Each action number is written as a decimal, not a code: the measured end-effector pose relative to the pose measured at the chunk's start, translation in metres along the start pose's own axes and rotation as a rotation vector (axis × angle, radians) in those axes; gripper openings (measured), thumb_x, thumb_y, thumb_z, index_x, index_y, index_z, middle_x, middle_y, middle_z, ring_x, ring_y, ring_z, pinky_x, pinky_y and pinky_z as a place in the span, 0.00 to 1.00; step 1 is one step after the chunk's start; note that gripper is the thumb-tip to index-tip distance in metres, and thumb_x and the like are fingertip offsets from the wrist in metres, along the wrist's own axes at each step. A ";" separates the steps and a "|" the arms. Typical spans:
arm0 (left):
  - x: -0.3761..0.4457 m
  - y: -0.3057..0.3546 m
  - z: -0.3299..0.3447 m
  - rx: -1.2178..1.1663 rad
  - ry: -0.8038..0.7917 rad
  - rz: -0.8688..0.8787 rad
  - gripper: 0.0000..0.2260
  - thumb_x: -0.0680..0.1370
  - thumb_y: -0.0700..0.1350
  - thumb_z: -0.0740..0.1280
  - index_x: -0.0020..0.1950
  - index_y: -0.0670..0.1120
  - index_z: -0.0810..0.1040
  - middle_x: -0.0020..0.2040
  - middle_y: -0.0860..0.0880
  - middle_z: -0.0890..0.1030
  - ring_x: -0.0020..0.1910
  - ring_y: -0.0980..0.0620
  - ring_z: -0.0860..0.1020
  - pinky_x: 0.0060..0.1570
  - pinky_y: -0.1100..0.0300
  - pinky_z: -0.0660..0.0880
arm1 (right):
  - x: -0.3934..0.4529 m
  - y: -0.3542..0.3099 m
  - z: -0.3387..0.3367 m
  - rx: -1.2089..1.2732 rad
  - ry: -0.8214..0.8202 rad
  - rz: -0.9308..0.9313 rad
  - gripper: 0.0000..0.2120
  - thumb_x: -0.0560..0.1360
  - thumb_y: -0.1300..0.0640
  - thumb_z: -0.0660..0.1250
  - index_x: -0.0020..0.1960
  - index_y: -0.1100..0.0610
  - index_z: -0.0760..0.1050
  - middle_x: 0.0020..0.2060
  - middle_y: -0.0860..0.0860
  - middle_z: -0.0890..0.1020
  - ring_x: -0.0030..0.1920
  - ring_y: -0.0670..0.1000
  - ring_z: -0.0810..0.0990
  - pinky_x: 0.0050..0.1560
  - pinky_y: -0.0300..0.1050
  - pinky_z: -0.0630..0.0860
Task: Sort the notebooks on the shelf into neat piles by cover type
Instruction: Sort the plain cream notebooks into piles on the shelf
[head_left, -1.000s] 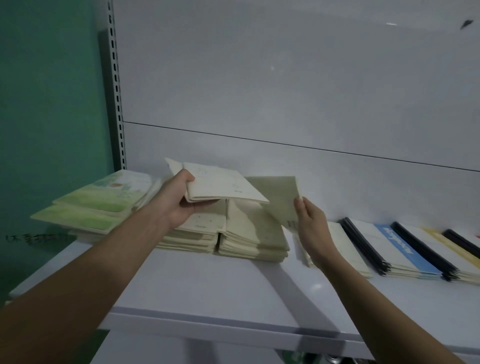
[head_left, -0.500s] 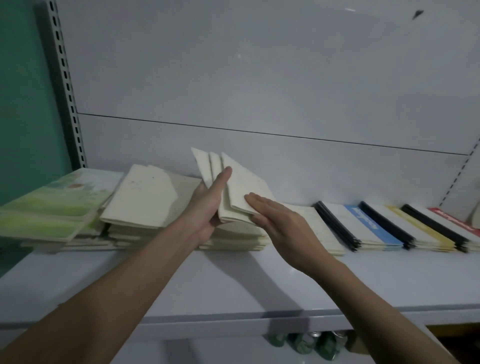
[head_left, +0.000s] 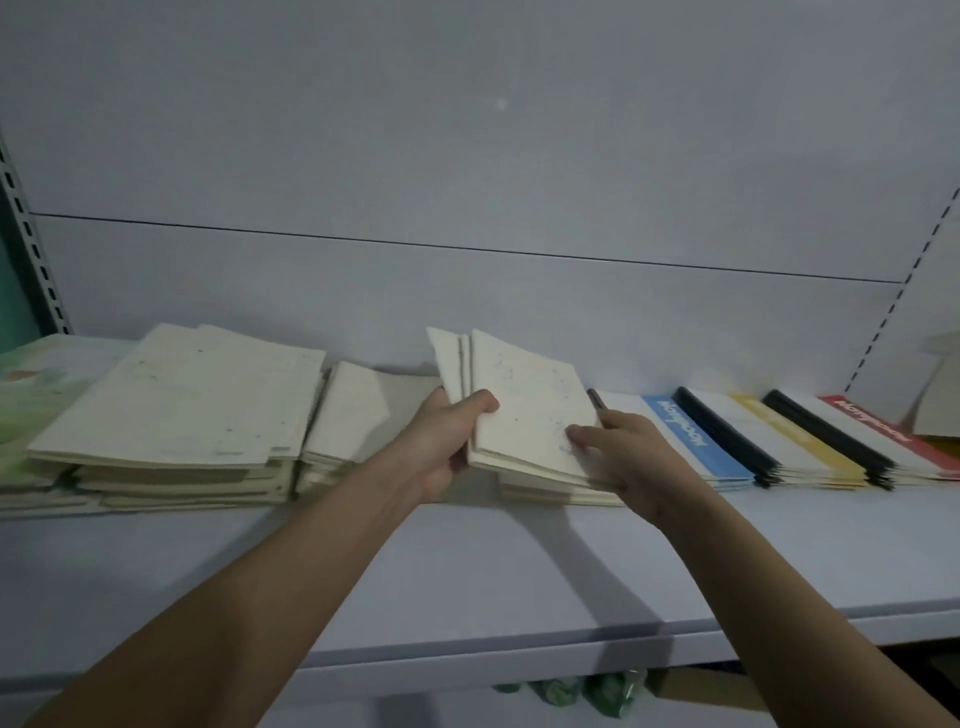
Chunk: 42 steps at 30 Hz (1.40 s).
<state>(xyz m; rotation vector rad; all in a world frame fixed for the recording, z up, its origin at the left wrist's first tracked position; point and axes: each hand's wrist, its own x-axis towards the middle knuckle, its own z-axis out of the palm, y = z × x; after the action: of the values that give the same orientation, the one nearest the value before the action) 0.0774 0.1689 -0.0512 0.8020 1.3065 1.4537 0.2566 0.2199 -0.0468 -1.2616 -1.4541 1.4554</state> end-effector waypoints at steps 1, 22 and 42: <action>0.009 -0.008 0.007 0.039 0.037 -0.008 0.12 0.78 0.37 0.65 0.62 0.41 0.76 0.53 0.44 0.84 0.51 0.46 0.82 0.50 0.54 0.79 | 0.009 0.005 -0.007 -0.077 0.039 -0.035 0.03 0.76 0.64 0.67 0.49 0.59 0.76 0.46 0.54 0.82 0.43 0.52 0.81 0.39 0.43 0.78; 0.050 -0.075 0.068 0.491 0.457 0.110 0.04 0.75 0.46 0.66 0.48 0.52 0.79 0.47 0.53 0.83 0.46 0.53 0.80 0.45 0.59 0.74 | 0.103 0.057 -0.027 -0.883 -0.111 -0.287 0.34 0.81 0.53 0.56 0.77 0.66 0.42 0.73 0.65 0.58 0.69 0.65 0.61 0.68 0.54 0.60; 0.011 -0.023 0.052 0.860 0.490 0.501 0.16 0.81 0.44 0.62 0.70 0.49 0.74 0.67 0.55 0.76 0.65 0.60 0.71 0.61 0.72 0.62 | 0.082 0.035 -0.011 -0.583 0.067 -0.820 0.20 0.79 0.59 0.60 0.70 0.60 0.68 0.69 0.55 0.70 0.68 0.54 0.66 0.66 0.41 0.62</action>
<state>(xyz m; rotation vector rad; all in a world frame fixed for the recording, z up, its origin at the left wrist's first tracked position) 0.1281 0.1944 -0.0644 1.4638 2.2963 1.5028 0.2504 0.2969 -0.0926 -0.8142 -2.0875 0.4541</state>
